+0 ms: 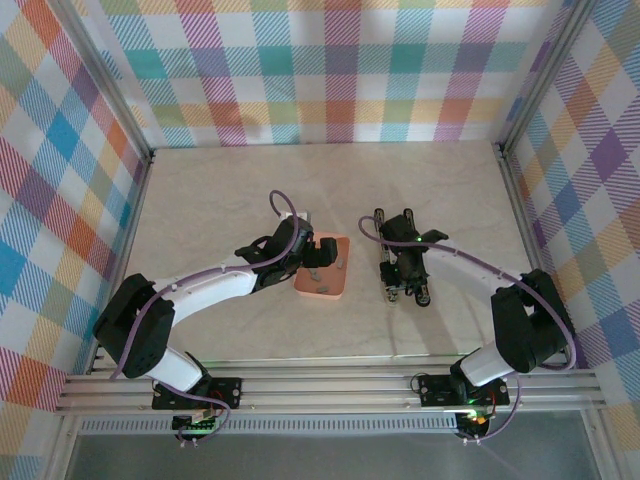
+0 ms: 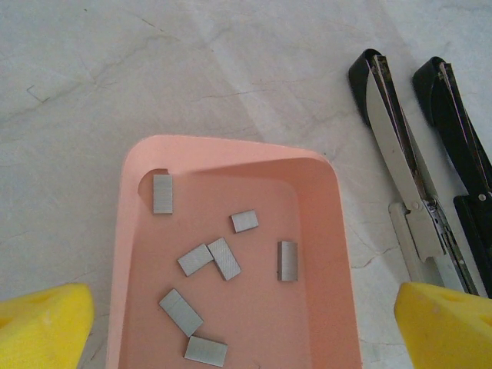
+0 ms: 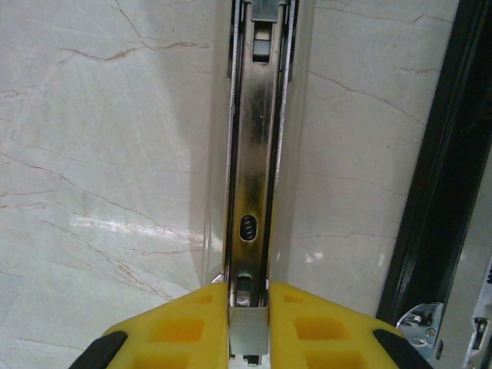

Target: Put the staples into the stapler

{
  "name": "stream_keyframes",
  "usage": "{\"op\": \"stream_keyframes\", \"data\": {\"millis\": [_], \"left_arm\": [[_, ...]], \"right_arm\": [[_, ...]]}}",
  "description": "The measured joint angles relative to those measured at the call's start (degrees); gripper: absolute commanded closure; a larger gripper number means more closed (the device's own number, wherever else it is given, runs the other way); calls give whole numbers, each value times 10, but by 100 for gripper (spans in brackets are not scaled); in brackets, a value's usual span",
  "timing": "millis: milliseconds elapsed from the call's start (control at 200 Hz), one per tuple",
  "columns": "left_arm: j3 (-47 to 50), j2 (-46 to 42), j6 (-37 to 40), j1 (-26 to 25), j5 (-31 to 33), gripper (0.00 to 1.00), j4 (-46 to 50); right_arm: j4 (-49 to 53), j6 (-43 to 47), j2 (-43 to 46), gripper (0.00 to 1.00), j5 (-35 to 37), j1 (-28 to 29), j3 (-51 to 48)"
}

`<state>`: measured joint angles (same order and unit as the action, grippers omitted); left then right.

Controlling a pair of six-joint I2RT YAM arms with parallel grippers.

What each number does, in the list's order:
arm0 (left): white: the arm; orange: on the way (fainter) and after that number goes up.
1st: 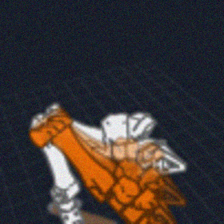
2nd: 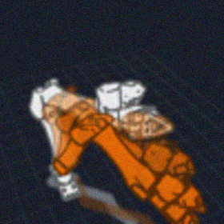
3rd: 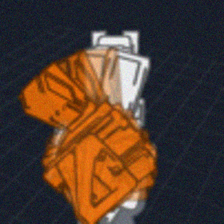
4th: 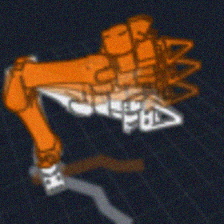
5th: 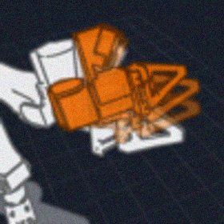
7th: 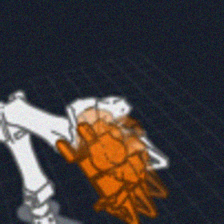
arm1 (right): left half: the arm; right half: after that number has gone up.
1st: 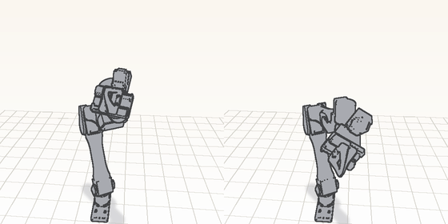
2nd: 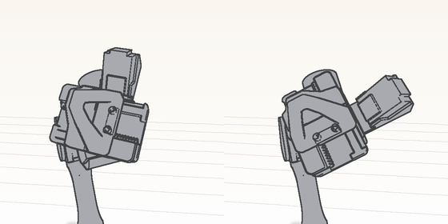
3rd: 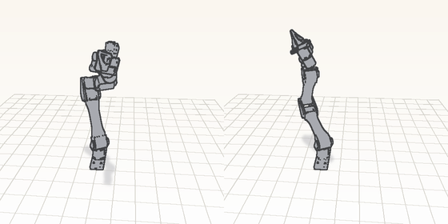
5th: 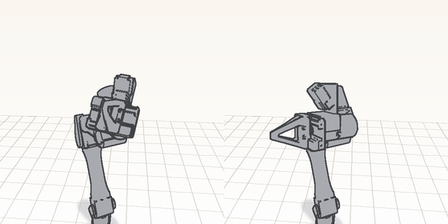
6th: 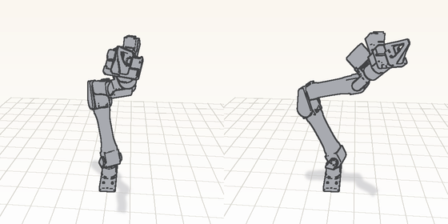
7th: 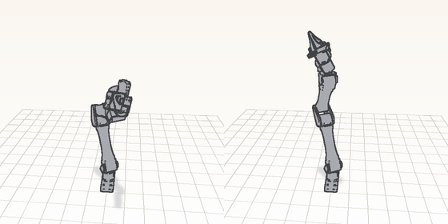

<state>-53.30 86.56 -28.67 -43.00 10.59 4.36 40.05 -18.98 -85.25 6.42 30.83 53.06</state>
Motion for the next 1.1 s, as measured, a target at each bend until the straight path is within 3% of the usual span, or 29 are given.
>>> {"op": "stream_keyframes", "data": {"millis": [1100], "left_arm": [[0, 0, 0, 0, 0, 0, 0]], "right_arm": [[7, -1, -13, 83, -7, 0, 9]]}}
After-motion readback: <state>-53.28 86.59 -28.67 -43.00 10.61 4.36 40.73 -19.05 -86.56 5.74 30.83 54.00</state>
